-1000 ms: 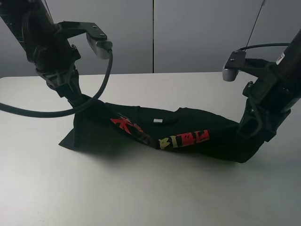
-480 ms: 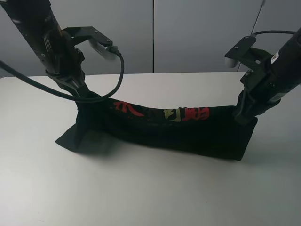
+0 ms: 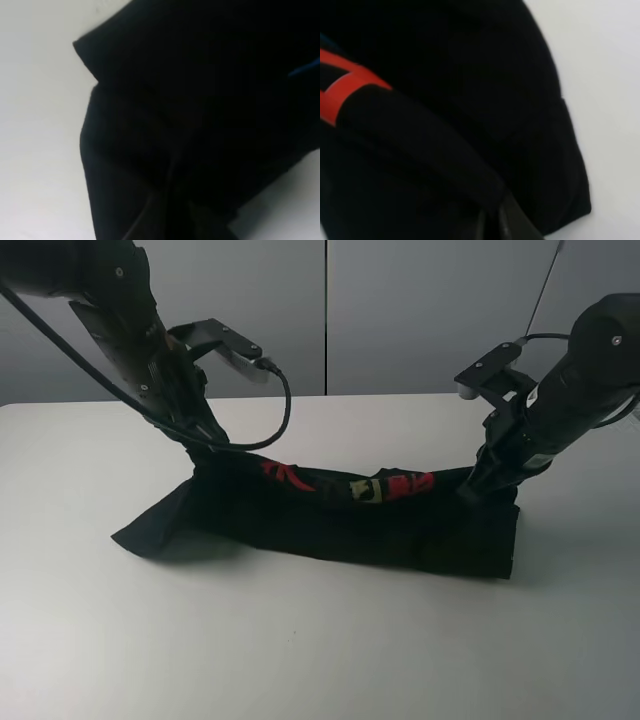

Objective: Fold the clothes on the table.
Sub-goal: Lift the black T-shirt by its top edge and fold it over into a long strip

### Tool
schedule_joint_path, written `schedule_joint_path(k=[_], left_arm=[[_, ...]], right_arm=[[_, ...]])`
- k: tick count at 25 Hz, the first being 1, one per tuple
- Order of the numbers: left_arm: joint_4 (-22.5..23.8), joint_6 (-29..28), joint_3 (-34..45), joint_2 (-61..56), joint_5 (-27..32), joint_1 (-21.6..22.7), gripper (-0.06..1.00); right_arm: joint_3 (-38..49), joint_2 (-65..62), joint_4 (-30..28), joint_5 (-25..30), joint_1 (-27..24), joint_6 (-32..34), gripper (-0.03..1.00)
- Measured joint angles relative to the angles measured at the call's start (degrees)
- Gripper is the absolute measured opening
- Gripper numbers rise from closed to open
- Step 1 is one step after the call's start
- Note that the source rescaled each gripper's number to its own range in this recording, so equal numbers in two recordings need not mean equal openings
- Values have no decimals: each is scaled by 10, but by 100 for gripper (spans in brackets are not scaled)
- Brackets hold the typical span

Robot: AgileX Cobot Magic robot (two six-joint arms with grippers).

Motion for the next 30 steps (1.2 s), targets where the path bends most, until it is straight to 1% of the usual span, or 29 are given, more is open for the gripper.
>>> schedule_joint_path(k=[3,8,12,14,18,20,24,25,27,29,30], left_arm=[[20,-28,0,3,-27,0,0],[27,-49,0,19,-35,0,0],[49,-86,0,44,-45,0,0],[65,-108,0,55,-60,0,0],[91,-158,0,61,-98,0,0],[96,-171,0,61,-115,0,0],[108,-188,0,61,-126,0,0],[109,-192,0,61,-129,1,0],[110,-210,1,61,-134,6,0],[111,-231,1,61,-140,15,1],[111,-238,1,61,-140,20,3]], right_arm=[[0,15,-6,-23,0,25,0],[0,30,-11,-36,0,40,0],[0,41,-14,-62,0,60,0],[0,47,-21,-78,0,70,0],[0,56,-47,-96,0,96,0],[0,63,-65,-103,0,118,0],[0,71,-115,-117,0,179,0],[0,71,-125,-122,0,192,1],[0,71,-150,-132,0,223,7],[0,71,-160,-140,0,248,18],[0,71,-163,-143,0,260,27]])
